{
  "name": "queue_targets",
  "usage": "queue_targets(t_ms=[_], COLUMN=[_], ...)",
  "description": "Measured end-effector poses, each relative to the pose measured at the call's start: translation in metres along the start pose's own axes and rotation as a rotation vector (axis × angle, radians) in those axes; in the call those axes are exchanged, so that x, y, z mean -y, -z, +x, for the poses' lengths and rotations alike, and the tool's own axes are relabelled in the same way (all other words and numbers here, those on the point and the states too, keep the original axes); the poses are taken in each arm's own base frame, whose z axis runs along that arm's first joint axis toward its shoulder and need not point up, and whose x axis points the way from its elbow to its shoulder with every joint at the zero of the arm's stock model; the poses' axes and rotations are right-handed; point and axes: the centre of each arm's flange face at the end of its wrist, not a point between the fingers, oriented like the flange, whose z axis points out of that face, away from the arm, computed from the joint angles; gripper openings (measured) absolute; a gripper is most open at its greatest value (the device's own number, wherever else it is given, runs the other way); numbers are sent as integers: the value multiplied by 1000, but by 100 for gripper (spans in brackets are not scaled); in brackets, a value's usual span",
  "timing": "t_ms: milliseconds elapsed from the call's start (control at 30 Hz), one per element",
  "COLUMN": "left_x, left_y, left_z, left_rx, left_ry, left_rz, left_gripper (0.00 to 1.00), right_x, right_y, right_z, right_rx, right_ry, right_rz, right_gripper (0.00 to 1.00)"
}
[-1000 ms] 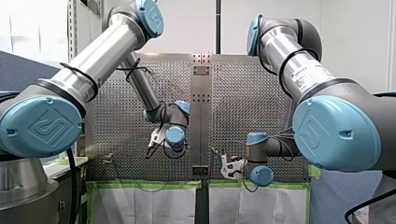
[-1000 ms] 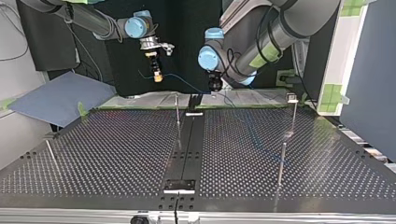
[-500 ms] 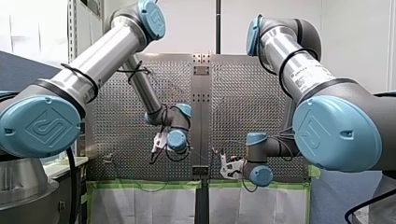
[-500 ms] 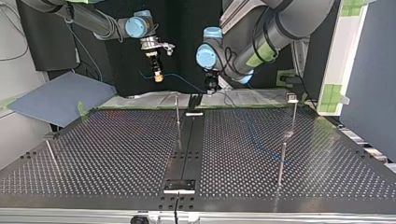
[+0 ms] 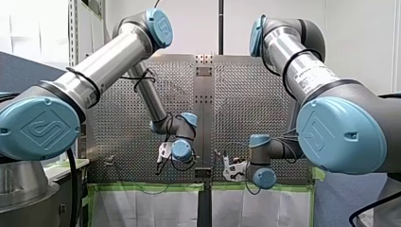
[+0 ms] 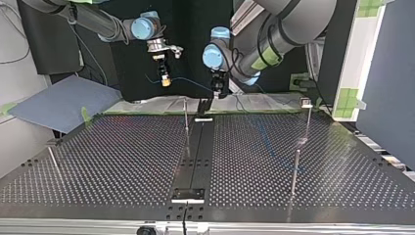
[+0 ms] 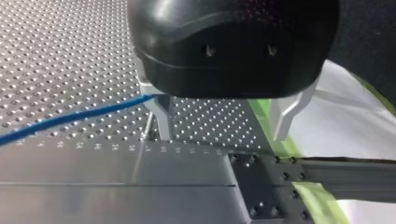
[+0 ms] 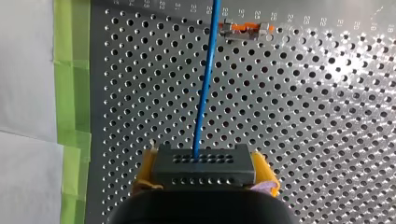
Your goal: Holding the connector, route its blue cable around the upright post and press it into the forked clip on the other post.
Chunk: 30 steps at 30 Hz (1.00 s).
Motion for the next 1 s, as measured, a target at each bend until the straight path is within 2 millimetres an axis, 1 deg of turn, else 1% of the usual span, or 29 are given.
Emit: queue_targets(t_ms=[233, 500, 667, 1000], left_x=[17, 30, 33, 36], left_y=[-2, 1, 2, 7], left_z=[13, 11, 10, 11], left_rx=[-5, 49, 67, 67], left_ry=[-6, 55, 80, 74], left_rz=[-6, -24, -31, -52], left_gripper=[99, 99, 99, 99], right_x=[-8, -10, -10, -10], right_y=[-1, -2, -2, -2], right_z=[0, 0, 0, 0], right_rx=[-1, -3, -4, -1], right_ry=[-2, 0, 3, 3], right_rz=[-17, -21, -22, -22], right_gripper=[0, 0, 0, 0])
